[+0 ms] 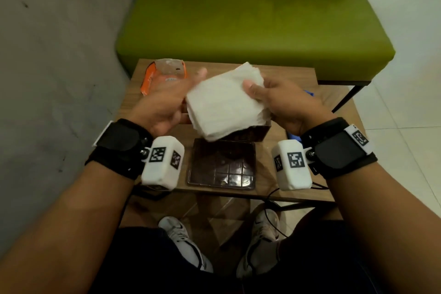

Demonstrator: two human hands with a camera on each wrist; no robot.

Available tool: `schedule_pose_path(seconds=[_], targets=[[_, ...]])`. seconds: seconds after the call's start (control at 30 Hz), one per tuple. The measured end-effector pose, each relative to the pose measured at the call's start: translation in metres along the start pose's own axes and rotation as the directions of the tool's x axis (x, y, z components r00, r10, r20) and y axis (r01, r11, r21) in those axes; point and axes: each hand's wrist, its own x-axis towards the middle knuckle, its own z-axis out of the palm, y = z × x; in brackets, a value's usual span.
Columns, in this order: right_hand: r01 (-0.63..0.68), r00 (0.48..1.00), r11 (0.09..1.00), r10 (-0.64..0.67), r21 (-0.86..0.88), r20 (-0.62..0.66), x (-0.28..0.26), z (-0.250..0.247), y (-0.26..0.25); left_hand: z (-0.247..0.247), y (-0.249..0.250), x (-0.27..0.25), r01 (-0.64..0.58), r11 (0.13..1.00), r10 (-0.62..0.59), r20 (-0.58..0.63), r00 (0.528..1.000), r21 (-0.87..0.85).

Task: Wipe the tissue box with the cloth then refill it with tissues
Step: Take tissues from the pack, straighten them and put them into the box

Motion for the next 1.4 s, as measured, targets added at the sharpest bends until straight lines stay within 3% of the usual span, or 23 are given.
schedule_pose_path(seconds=[0.1, 0.2, 0.27, 0.37, 0.53, 0.67, 0.8, 0.87, 1.0, 1.2, 1.3, 1.4], targets=[[0.07, 0.995, 0.991, -0.061, 0.11, -0.081, -0.003, 0.005, 0.004, 0.004, 0.0, -0.007, 0.017, 0.995, -0.017, 0.0, 1.0, -0.103], [0.089, 0.992, 0.986, -0.076, 0.141, -0.096, -0.008, 0.017, 0.005, 0.02, -0.008, -0.006, -0.09, 0.986, 0.08, -0.08, 0.994, -0.143], [0.068, 0.991, 0.984, -0.048, 0.163, -0.122, -0.012, 0.024, 0.003, 0.028, -0.011, -0.001, -0.124, 0.99, 0.109, -0.184, 0.977, -0.074], [0.042, 0.988, 0.987, -0.017, 0.158, -0.154, -0.015, 0.027, 0.002, 0.035, -0.011, 0.002, -0.07, 0.996, 0.082, -0.24, 0.967, 0.057], [0.018, 0.98, 0.972, 0.03, 0.235, -0.197, -0.017, 0.023, 0.005, 0.035, -0.013, 0.006, -0.045, 0.999, 0.047, -0.225, 0.973, 0.012], [0.03, 0.981, 0.971, 0.017, 0.236, -0.192, -0.018, 0.022, 0.009, 0.031, -0.017, 0.012, -0.084, 0.993, 0.1, -0.197, 0.975, 0.086], [0.026, 0.993, 0.988, -0.008, 0.15, -0.12, -0.018, 0.018, 0.013, 0.026, -0.017, 0.015, -0.118, 0.975, 0.149, -0.159, 0.976, 0.19], [0.006, 0.996, 0.981, 0.011, 0.195, -0.086, -0.019, 0.011, 0.012, 0.024, -0.016, 0.015, -0.145, 0.967, 0.179, -0.153, 0.972, 0.207], [-0.049, 0.996, 0.964, 0.066, 0.261, -0.055, -0.02, 0.004, 0.009, 0.02, -0.014, 0.013, -0.151, 0.987, 0.157, -0.168, 0.973, 0.05], [0.169, 0.974, 0.905, -0.091, 0.391, -0.21, -0.012, 0.019, 0.022, 0.027, -0.009, 0.003, 0.077, 0.97, -0.086, -0.031, 0.996, -0.23], [0.164, 0.979, 0.91, -0.103, 0.381, -0.177, -0.015, 0.026, 0.026, 0.03, -0.01, 0.004, 0.04, 0.935, -0.072, -0.078, 0.994, -0.352], [0.074, 0.993, 0.958, -0.046, 0.276, -0.106, -0.022, 0.026, 0.028, 0.036, -0.008, 0.004, -0.059, 0.901, -0.025, -0.186, 0.982, -0.429]])
